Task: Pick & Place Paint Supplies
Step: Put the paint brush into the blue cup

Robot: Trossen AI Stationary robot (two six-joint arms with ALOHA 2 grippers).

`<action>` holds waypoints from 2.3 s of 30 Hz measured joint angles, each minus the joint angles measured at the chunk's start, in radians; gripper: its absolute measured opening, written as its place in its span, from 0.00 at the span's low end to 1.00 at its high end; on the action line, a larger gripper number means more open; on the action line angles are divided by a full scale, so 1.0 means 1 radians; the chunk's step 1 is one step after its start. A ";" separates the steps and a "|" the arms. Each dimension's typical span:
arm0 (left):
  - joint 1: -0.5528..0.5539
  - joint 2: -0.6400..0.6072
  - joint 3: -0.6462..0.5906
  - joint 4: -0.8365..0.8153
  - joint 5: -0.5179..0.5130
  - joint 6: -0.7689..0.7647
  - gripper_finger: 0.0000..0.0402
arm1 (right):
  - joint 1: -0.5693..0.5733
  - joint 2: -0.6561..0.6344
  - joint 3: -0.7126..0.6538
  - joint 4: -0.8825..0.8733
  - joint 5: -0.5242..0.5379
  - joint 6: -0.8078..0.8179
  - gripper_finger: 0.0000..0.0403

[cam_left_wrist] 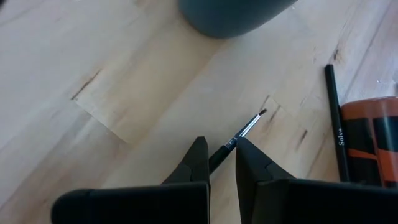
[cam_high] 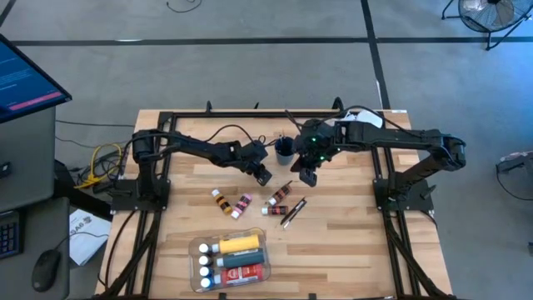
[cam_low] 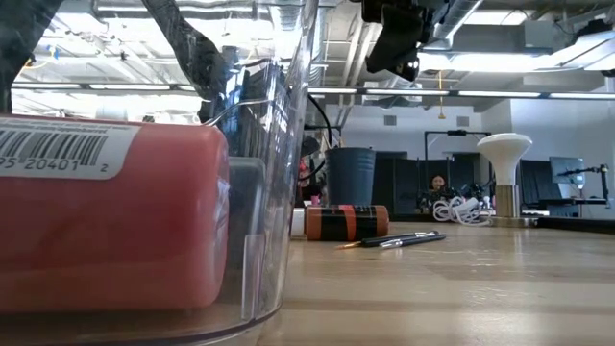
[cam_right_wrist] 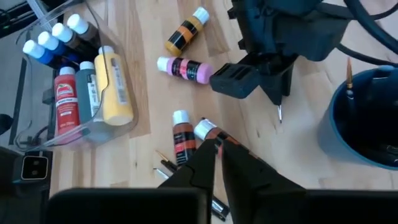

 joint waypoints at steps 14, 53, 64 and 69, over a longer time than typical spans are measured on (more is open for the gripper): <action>-0.060 -0.021 -0.005 -0.022 -0.023 -0.001 0.00 | 0.035 0.000 0.000 -0.004 0.003 0.023 0.15; -0.084 -0.881 -0.626 0.081 -0.288 -0.319 0.00 | 0.175 0.379 0.166 0.025 0.181 -0.031 0.15; -0.129 -0.951 -0.630 0.182 -0.296 -0.238 0.00 | 0.083 0.561 0.336 -0.168 0.126 -0.072 0.30; -0.161 -0.953 -0.631 0.230 -0.302 -0.209 0.00 | 0.080 0.602 0.376 -0.188 0.123 -0.129 0.41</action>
